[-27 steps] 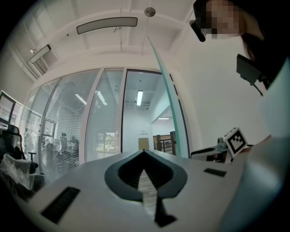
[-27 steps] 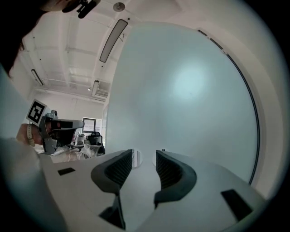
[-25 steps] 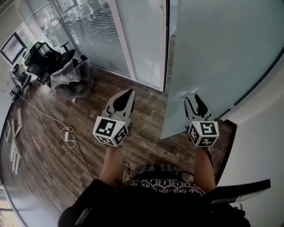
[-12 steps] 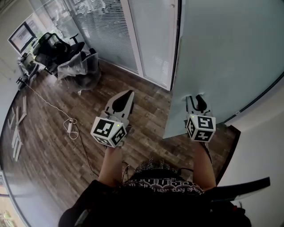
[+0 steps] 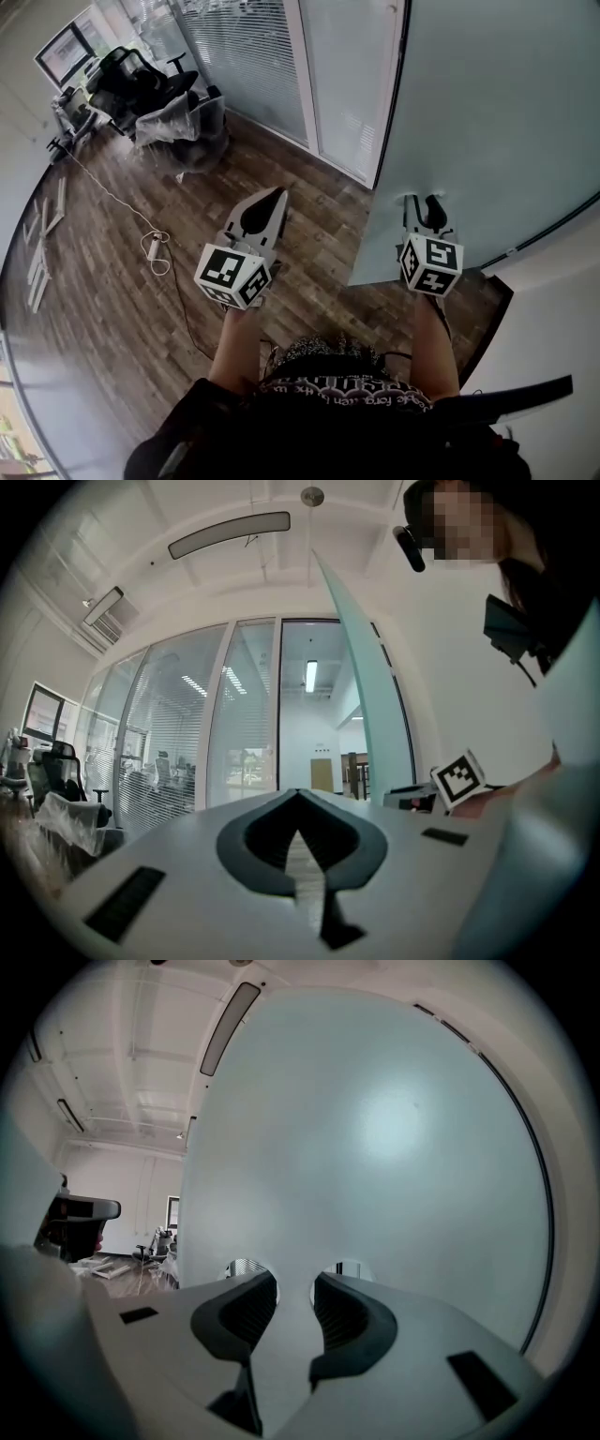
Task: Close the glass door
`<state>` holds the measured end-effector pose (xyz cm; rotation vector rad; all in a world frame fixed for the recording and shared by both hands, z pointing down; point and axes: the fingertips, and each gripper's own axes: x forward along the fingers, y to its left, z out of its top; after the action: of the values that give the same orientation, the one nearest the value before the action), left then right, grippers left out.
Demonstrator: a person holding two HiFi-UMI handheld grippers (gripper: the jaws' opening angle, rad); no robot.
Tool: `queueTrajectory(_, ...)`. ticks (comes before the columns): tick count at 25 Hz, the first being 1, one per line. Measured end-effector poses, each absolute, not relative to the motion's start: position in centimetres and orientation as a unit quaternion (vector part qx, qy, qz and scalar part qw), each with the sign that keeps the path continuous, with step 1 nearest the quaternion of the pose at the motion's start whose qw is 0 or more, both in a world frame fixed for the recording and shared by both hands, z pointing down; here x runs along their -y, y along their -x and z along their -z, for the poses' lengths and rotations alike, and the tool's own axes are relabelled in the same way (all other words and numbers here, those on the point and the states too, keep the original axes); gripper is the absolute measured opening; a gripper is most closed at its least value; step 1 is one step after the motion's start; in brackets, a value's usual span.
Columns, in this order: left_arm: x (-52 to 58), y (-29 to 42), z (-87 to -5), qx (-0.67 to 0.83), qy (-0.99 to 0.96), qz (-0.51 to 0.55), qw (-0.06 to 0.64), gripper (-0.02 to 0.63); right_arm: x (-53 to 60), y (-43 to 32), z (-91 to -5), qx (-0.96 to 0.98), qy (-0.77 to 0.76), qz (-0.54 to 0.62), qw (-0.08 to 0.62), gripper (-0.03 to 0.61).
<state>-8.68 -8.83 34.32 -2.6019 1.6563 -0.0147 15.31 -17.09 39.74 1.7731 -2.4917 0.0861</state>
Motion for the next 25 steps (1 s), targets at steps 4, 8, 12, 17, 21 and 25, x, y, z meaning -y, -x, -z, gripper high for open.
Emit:
queueTrajectory(4,9.9,10.0,-34.3,-0.542,0.840,0.001,0.026,0.002,18.4,-15.0,-39.7,0.809,-0.586,-0.029,0.038,0.126)
queueTrajectory(8,12.8,11.6,-34.7,-0.537,0.844,-0.006,0.021,0.002,20.6,-14.0,-39.6,0.808,-0.587,-0.028,0.040,0.126)
queueTrajectory(12,17.7,12.2,-34.2,-0.514,0.857,-0.018,0.027,0.002,23.6,-13.1,-39.5,0.798,-0.601,-0.027,0.038,0.123)
queueTrajectory(17,24.0,12.9,-32.9,-0.479,0.877,-0.014,0.041,0.002,28.1,-12.6,-39.5,0.781,-0.622,-0.033,0.039,0.123)
queueTrajectory(21,28.0,14.2,-32.6,-0.469,0.882,-0.019,0.040,0.002,31.3,-12.5,-39.4,0.770,-0.637,-0.029,0.028,0.123)
queueTrajectory(25,30.7,14.7,-33.0,-0.458,0.888,-0.021,0.039,0.002,33.8,-12.8,-39.4,0.758,-0.651,-0.030,0.021,0.123)
